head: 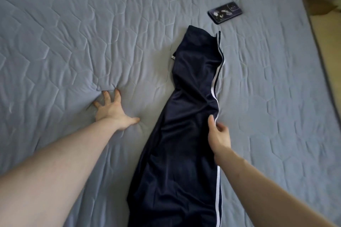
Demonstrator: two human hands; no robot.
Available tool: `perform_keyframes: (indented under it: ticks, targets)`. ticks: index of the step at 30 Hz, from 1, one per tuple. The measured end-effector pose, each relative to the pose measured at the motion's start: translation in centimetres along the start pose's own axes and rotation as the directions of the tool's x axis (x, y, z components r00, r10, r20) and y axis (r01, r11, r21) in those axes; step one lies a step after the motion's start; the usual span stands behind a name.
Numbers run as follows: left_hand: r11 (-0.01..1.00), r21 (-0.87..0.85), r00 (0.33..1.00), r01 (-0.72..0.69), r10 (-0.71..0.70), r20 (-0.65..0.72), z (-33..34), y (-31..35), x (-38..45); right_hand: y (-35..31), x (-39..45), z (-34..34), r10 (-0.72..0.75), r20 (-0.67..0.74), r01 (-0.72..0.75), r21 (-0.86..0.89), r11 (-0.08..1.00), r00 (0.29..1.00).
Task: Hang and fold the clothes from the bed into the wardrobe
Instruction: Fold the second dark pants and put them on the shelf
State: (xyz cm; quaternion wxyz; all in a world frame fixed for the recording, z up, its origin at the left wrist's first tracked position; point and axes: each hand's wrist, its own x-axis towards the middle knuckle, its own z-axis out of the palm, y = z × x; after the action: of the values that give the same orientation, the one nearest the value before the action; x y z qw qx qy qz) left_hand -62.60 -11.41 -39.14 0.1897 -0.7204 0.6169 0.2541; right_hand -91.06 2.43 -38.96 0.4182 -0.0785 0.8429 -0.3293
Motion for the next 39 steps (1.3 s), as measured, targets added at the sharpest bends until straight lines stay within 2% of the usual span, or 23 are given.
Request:
perform_keyframes:
  ticks: [3, 7, 13, 17, 23, 29, 34, 36, 39]
  targets:
    - [0.991, -0.112, 0.997, -0.071, 0.075, 0.033, 0.7, -2.8, -1.6, 5.2, -3.5, -2.7, 0.136, 0.043, -0.137, 0.004, 0.991, 0.99]
    - [0.971, -0.224, 0.989, -0.081, 0.105, 0.1, 3.0, -6.9, -7.1, 11.7, -9.5, -5.8, 0.259, 0.137, -0.246, -0.106, 0.964, 0.956]
    - [0.922, -0.382, 0.972, 0.061, 0.031, 0.231, 10.2, -9.9, -21.2, 17.3, -18.4, -9.0, 0.419, 0.209, -0.392, -0.159, 0.906, 0.884]
    - [0.855, -0.449, 0.881, 0.261, -0.021, 0.472, 13.8, -9.6, -28.5, 19.4, -22.1, -9.8, 0.431, 0.283, -0.38, -0.22, 0.899, 0.857]
    - [0.878, -0.379, 0.756, 0.293, 0.03, 0.654, 17.2, -10.5, -34.2, 21.8, -24.8, -10.4, 0.5, 0.309, -0.367, -0.399, 0.84, 0.809]
    - [0.833, -0.42, 0.737, 0.361, 0.021, 0.675, 16.9, -12.0, -36.8, 23.7, -28.0, -11.8, 0.546, 0.346, -0.437, -0.345, 0.831, 0.763]
    - [0.804, -0.428, 0.719, 0.413, 0.0, 0.695, 16.2, -12.6, -37.1, 23.8, -29.7, -11.5, 0.562, 0.399, -0.544, -0.169, 0.822, 0.725]
    - [0.823, -0.425, 0.763, 0.377, -0.016, 0.646, 15.5, -12.1, -37.3, 22.7, -30.1, -11.2, 0.569, 0.37, -0.566, -0.129, 0.815, 0.735]
    - [0.799, -0.506, 0.864, 0.325, -0.033, 0.503, 13.5, -10.1, -36.3, 19.5, -29.2, -10.6, 0.498, 0.279, -0.496, -0.084, 0.865, 0.821]
